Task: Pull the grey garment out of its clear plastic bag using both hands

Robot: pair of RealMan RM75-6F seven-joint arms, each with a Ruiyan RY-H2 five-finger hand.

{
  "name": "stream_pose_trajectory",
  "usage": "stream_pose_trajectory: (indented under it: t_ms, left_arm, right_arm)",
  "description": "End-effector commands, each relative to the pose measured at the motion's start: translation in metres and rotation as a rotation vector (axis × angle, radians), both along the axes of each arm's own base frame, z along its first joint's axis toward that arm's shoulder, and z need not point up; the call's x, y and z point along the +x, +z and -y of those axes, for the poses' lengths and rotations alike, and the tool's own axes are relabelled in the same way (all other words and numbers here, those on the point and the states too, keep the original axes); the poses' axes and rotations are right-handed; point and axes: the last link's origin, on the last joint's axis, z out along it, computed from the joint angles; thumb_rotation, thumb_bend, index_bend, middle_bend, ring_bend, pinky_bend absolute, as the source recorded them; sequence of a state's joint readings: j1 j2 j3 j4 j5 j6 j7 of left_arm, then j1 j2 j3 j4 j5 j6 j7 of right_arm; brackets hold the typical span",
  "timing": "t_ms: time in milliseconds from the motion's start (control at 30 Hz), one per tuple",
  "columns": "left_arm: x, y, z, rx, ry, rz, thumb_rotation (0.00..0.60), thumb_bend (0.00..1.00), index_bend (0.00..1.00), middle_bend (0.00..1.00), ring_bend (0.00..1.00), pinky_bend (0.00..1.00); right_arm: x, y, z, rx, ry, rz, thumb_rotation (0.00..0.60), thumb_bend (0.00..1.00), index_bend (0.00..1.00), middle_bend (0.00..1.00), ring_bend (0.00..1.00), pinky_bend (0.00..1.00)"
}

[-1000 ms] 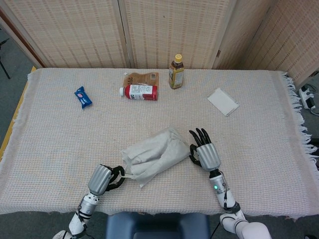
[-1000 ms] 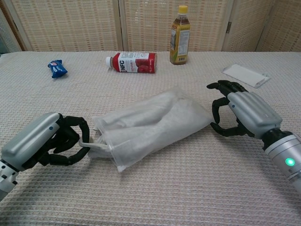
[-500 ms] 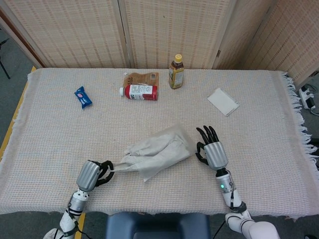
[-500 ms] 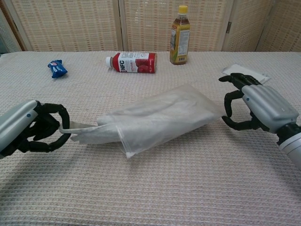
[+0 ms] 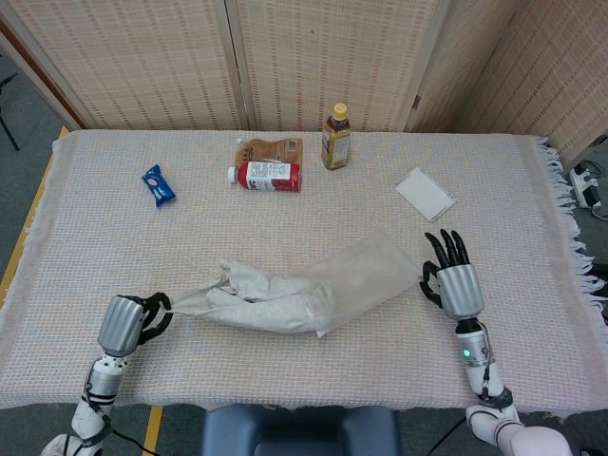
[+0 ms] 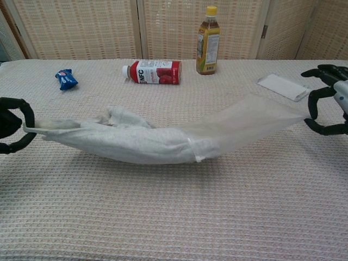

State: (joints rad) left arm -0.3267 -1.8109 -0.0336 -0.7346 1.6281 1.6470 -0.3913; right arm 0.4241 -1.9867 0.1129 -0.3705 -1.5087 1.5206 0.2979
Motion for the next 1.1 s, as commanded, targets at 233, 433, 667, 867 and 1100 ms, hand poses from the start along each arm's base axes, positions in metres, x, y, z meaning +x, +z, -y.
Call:
stream_pose_trajectory:
  t_ms: [233, 433, 667, 867, 1100]
  left_arm:
    - [-0.025, 0.015, 0.008, 0.003, 0.083, -0.027, 0.600, 0.59, 0.73, 1.00, 1.00, 1.00]
    - [-0.016, 0.006, 0.015, -0.174, 0.155, -0.066, 0.436, 0.18, 0.13, 0.79, 0.92, 1.00]
    - [-0.002, 0.051, 0.021, -0.183, 0.228, -0.174, 0.369, 0.14, 0.04, 0.30, 0.39, 0.53]
    - [-0.005, 0.101, 0.049, -0.232, 0.381, -0.257, 0.372, 0.13, 0.06, 0.21, 0.24, 0.34]
    - [-0.028, 0.128, 0.079, -0.060, 0.433, -0.270, 0.382, 0.17, 0.15, 0.21, 0.19, 0.27]
  right_arm:
    - [-0.030, 0.034, -0.018, -0.033, -0.049, -0.055, 0.600, 0.45, 0.63, 0.12, 0.00, 0.00]
    - [-0.042, 0.041, -0.029, 0.055, -0.129, -0.030, 0.600, 0.16, 0.04, 0.00, 0.00, 0.00]
    - [-0.042, 0.100, -0.066, 0.095, -0.241, -0.094, 0.600, 0.06, 0.00, 0.00, 0.00, 0.00]
    - [-0.014, 0.153, -0.112, 0.064, -0.296, -0.126, 0.600, 0.06, 0.00, 0.00, 0.00, 0.00]
    - [0.004, 0.172, -0.147, -0.011, -0.303, -0.124, 0.600, 0.06, 0.00, 0.00, 0.00, 0.00]
